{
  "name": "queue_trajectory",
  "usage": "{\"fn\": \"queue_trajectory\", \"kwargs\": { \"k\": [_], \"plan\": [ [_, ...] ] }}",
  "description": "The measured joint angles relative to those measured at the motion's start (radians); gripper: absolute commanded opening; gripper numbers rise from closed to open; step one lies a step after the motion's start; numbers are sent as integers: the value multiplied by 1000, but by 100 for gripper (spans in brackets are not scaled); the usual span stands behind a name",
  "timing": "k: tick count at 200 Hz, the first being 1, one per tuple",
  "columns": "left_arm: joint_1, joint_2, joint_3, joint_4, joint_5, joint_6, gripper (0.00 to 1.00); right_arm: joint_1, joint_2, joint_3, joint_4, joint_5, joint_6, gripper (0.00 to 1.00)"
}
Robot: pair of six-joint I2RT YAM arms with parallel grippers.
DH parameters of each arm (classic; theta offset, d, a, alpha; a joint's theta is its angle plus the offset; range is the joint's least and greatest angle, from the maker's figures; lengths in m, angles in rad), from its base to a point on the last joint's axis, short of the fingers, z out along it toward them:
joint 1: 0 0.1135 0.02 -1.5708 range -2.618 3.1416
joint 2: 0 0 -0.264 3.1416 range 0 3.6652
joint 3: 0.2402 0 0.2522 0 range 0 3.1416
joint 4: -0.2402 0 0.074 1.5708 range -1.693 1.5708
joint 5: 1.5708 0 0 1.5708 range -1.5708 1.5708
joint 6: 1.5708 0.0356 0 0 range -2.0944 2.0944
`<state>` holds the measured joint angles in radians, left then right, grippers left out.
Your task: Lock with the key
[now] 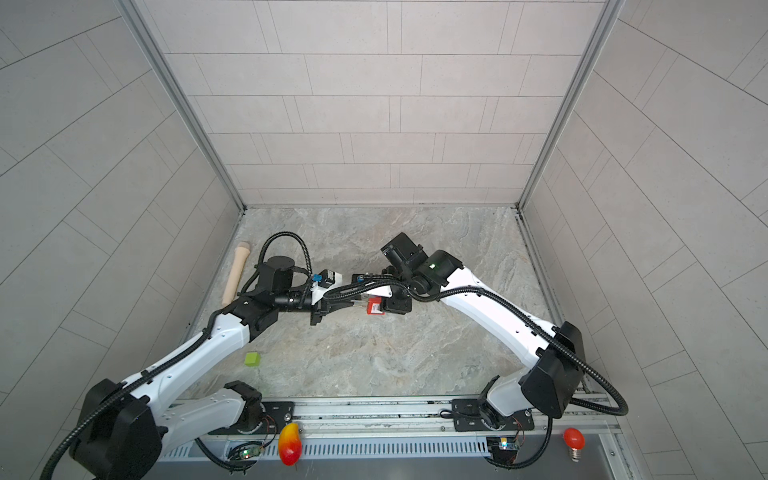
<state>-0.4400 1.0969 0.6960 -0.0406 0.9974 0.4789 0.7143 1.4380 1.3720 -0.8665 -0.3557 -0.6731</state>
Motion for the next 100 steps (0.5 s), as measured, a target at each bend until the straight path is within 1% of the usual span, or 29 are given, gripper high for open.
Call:
{"fn": "queue_trajectory", "kwargs": {
  "k": [20, 56, 75, 84, 100],
  "plan": [
    [-6, -17, 0, 8, 2, 0, 0, -10, 1, 0, -8, -7, 5, 51],
    [-6, -32, 0, 33, 5, -9, 0, -10, 25, 5, -25, -47, 21, 32],
    [-6, -39, 0, 57, 2, -21, 0, -12, 33, 4, -33, -75, 19, 16],
    [-6, -40, 0, 69, 2, -25, 0, -11, 33, 5, -39, -93, 9, 10],
    [-6, -41, 0, 74, 6, -32, 0, -10, 32, 6, -43, -109, 3, 9]
  ]
}}
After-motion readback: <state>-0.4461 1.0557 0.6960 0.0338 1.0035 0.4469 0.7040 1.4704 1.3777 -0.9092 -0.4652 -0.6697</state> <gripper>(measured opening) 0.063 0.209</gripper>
